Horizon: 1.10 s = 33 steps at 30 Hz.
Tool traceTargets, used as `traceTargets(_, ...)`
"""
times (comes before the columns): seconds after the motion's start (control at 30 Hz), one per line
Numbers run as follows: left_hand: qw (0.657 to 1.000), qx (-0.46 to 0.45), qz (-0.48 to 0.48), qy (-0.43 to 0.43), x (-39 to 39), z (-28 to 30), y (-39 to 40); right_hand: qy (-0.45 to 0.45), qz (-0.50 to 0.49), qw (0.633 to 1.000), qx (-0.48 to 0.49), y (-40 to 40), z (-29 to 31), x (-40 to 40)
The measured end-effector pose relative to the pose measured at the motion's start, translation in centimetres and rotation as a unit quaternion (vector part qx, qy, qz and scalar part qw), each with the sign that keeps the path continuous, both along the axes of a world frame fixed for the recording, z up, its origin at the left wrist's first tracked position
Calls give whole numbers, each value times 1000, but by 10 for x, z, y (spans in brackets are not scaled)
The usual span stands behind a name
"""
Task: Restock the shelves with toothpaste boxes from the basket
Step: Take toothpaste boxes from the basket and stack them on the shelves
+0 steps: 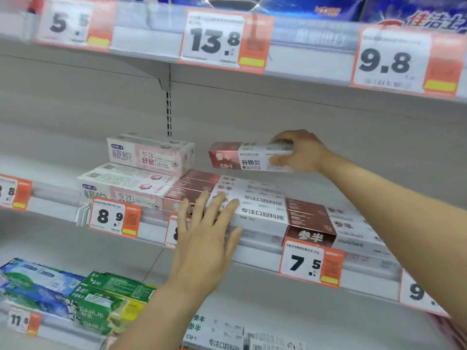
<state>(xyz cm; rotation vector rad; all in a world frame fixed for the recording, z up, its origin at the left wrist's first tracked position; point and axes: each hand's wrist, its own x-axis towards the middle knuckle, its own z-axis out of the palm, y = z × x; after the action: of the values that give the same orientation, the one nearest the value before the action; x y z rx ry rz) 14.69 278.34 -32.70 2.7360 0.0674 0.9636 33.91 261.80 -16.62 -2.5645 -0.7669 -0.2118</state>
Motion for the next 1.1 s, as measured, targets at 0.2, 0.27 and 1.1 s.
traceTargets(0.2,1000,2,-7,-9,4,-5,3,234,38,970,49,16,-44,35)
traceTargets(0.27,1000,-5,-6,-12,6,-6,3,295,47,952,71,15,-57,37)
traceTargets(1.1,999,-21,-13,-21,5,-5,-1,119,22,992,40,15,-53,-6)
